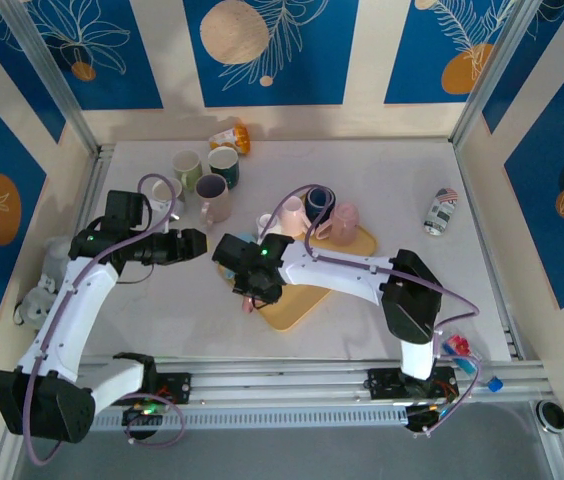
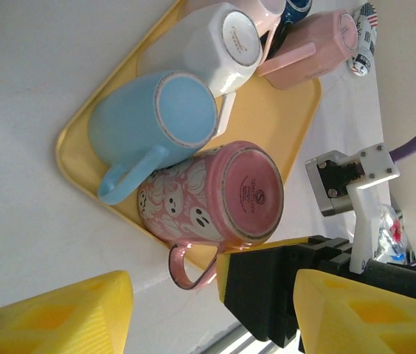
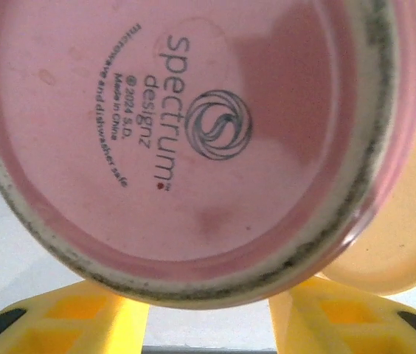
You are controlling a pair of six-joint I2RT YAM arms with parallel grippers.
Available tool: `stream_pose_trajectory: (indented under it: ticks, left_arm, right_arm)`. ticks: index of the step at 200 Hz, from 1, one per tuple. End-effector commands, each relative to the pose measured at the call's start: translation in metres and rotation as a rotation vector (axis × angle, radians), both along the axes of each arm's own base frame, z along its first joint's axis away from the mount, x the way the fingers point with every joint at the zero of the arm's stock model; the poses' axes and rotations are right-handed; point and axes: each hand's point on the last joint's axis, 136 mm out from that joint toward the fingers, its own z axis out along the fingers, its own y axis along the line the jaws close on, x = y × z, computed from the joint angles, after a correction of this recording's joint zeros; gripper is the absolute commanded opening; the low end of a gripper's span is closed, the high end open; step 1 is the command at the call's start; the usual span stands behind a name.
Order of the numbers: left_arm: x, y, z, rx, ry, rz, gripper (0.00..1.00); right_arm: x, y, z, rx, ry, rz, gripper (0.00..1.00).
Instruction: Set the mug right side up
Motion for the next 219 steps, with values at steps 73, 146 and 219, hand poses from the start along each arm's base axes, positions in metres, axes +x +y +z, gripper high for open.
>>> stream_pose_trajectory:
  ticks: [73,146,219]
  left_arm:
    - [-0.005,0.001,0.002,-0.037,-0.012,0.028,0.58]
    - [-0.002,0.0,0.005,-0.049,-0.015,0.035,0.58]
    - [-0.003,0.0,0.004,-0.059,-0.009,0.043,0.58]
  right_arm:
    - [0.015,-0.034,-0.004,-0.147,-0.1,0.106,0.36]
    - [0.023,-0.034,-0.019,-0.202,-0.159,0.173,0.35]
    - [0.019,-0.054,-0.023,-0.274,-0.142,0.068,0.35]
